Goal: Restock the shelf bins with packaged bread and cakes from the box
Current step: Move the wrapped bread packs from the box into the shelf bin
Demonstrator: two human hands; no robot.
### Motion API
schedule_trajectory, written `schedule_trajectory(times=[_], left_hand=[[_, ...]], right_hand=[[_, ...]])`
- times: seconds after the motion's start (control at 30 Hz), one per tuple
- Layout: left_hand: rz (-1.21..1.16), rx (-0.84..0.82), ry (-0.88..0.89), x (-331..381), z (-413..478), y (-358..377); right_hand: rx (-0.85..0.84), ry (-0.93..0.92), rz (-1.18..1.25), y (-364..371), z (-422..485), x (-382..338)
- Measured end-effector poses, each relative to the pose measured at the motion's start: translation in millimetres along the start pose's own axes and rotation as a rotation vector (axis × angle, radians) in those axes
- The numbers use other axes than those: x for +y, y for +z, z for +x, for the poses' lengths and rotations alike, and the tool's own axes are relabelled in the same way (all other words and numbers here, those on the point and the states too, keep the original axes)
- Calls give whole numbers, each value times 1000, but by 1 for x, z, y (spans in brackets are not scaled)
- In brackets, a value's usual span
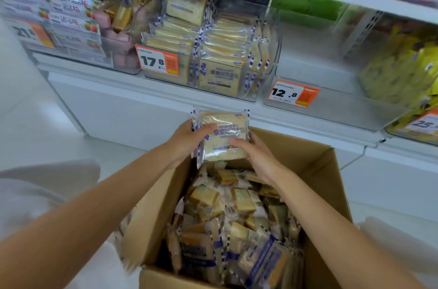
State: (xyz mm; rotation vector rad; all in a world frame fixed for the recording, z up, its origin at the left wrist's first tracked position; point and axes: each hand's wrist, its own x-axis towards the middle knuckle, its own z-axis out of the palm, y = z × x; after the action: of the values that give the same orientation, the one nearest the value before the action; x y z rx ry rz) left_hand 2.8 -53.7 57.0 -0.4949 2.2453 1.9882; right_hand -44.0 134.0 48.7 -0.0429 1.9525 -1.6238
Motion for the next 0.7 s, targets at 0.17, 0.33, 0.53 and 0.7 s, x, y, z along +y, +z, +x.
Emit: schedule_trajectory(times=[0.17,0.33,0.53,0.7], left_hand=[[87,211,159,27,6,-29],[205,123,274,97,29,-86],[369,331,475,152,108,-158],[452,352,504,168,181,-191]], right_hand=[[72,-165,-122,31,12,-58],[232,-414,-102,65,36,-138],[284,-513,-70,88,112,-208],[372,-586,-173,98,184,-235]])
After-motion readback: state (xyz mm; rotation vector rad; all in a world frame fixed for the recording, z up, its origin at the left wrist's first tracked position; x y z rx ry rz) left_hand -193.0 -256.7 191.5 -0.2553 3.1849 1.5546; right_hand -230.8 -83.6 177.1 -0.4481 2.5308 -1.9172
